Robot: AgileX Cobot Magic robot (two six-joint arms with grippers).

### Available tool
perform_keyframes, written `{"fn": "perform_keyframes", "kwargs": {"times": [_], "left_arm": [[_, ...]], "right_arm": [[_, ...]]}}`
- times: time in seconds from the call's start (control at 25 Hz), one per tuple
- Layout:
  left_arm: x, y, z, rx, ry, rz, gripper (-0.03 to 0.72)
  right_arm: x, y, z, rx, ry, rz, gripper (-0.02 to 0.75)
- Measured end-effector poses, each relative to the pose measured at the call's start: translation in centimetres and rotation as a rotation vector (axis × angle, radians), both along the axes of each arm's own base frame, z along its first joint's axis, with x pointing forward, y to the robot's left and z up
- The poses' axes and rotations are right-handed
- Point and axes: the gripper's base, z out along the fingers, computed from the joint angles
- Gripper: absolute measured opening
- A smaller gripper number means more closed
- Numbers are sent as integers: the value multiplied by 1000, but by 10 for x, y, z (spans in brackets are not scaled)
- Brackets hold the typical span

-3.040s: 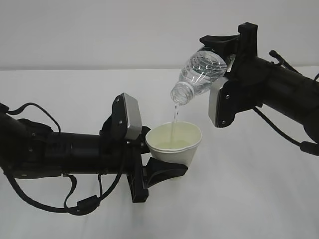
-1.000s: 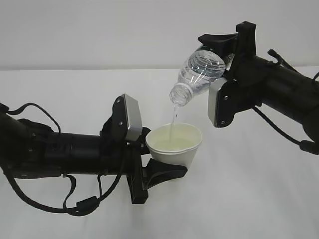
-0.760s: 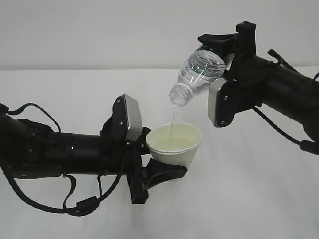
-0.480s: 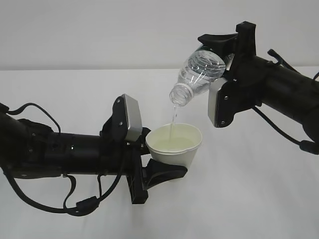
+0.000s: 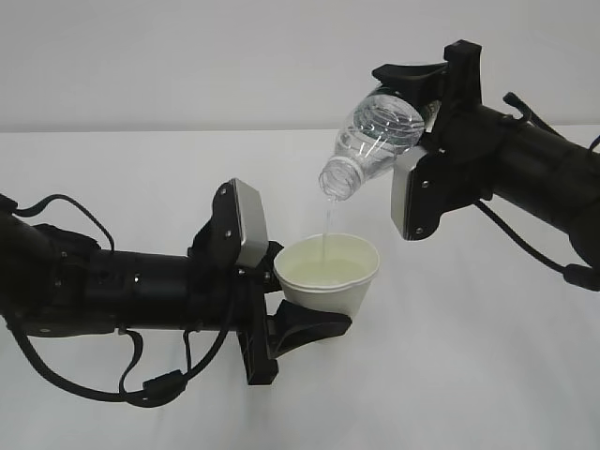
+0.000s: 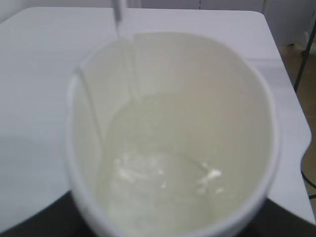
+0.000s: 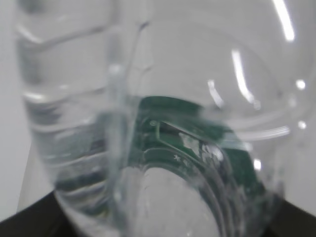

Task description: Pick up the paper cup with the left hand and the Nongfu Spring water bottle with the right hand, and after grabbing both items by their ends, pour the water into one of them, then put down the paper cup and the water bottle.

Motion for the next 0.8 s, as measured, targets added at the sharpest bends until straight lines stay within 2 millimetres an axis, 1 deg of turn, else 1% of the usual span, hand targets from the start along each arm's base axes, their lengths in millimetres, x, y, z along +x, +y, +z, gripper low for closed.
{"fn": "perform_keyframes", "kwargs": {"times": [0.8], "left_arm": [[0,0,0,3,0,-1,389]], "right_arm": [[0,0,0,-1,-1,0,470]]}}
